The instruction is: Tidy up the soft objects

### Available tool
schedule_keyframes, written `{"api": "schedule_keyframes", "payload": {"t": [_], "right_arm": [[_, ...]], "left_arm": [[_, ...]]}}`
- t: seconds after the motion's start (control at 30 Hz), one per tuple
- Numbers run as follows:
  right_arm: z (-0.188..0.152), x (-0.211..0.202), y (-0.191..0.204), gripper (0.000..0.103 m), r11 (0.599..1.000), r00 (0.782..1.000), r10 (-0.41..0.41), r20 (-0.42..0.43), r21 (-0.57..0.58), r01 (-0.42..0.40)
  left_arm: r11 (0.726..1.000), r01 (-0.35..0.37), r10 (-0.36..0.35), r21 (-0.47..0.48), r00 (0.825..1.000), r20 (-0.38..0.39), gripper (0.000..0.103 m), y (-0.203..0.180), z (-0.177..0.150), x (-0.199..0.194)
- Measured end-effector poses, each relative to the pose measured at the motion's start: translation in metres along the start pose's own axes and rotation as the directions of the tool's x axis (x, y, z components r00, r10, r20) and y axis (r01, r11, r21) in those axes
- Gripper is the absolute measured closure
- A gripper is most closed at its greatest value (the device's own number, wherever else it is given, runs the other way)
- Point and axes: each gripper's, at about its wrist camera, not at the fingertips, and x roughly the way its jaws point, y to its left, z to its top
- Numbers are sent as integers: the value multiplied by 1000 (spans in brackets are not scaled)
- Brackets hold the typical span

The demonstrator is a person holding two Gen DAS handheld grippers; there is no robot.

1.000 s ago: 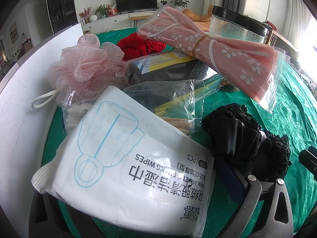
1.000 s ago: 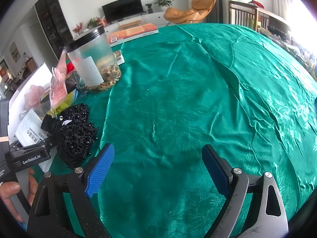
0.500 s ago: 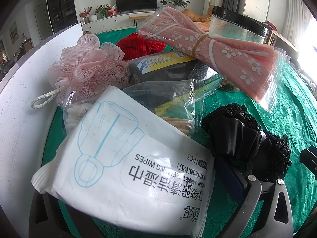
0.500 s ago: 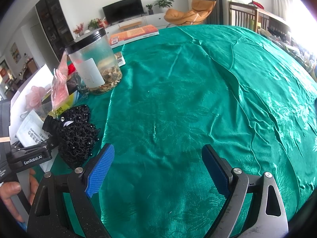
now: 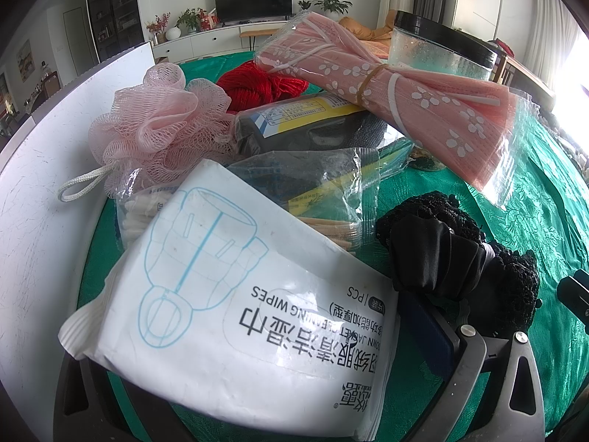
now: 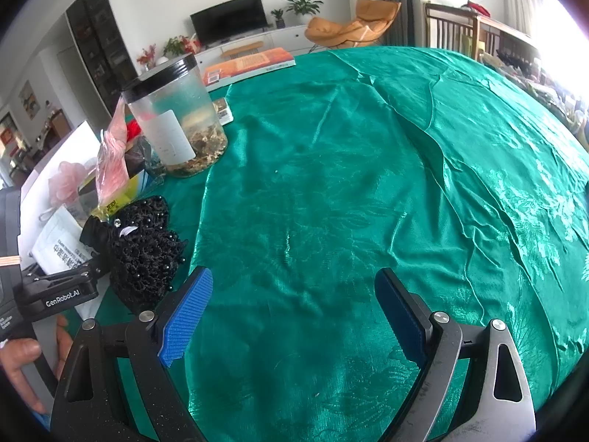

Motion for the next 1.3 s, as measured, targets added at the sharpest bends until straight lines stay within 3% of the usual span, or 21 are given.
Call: {"api": "schedule_keyframes", "payload": {"t": [1.3], "right_arm": [[-2,-5,4,11,999,999,37,25,-9,-36]], "left_arm": [[1000,0,0,0,1000,0,0,0,-1,0]]}}
